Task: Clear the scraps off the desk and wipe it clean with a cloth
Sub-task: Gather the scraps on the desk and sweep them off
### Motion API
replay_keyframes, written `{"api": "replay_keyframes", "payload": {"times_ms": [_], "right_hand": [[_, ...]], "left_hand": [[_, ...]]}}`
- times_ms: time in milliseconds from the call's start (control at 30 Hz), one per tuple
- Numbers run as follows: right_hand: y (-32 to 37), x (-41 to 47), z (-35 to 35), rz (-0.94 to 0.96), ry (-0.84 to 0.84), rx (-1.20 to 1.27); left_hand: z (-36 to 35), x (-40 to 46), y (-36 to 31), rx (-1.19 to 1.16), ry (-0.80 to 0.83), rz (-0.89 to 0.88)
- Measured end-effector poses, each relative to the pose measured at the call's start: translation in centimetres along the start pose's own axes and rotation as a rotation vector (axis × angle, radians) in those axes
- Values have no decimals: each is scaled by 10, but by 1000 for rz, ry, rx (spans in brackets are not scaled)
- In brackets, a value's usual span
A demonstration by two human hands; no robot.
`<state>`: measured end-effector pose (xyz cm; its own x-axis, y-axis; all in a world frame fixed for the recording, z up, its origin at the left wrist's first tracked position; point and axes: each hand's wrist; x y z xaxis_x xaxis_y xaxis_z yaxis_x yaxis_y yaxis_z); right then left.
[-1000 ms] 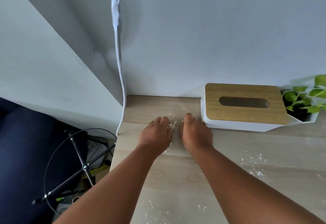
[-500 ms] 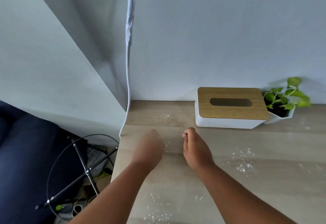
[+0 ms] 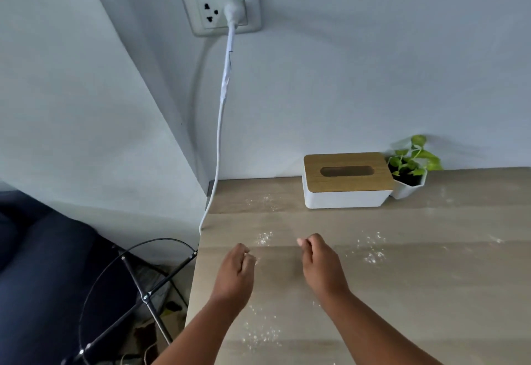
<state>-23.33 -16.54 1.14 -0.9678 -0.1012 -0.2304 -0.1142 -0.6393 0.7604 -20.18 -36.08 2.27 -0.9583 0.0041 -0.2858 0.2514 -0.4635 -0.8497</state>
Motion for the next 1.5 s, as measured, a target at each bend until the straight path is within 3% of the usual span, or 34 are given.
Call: {"api": "replay_keyframes", "payload": {"times_ms": [200,500,833,1167,1500], "right_hand": [[6,-44,-2,-153,-75,151],[0,-117,-16,-238,-102,357],[-14,-203,-13,-314,-142,353],[-55,-274,43,-441,-338,617],[-135,-363,130,-535,-545,881]], "left_hand": [[-2,-33,-1,-386,25,146],[-3,-89,2,-491,149,181],[-39,-135,1,-504,279,213],[-120,-164,-48,-420,501,168],[-248,-191,-118,-258,719,141]]}}
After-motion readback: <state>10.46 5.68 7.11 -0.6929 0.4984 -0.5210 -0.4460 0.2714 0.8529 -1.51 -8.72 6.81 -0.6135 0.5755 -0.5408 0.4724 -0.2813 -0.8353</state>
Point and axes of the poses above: each hand's wrist, its own x-axis towards the middle knuckle, its own z-axis out of the back of the hand, y = z × x, and after that the axes turned 14 degrees about y, right-handed
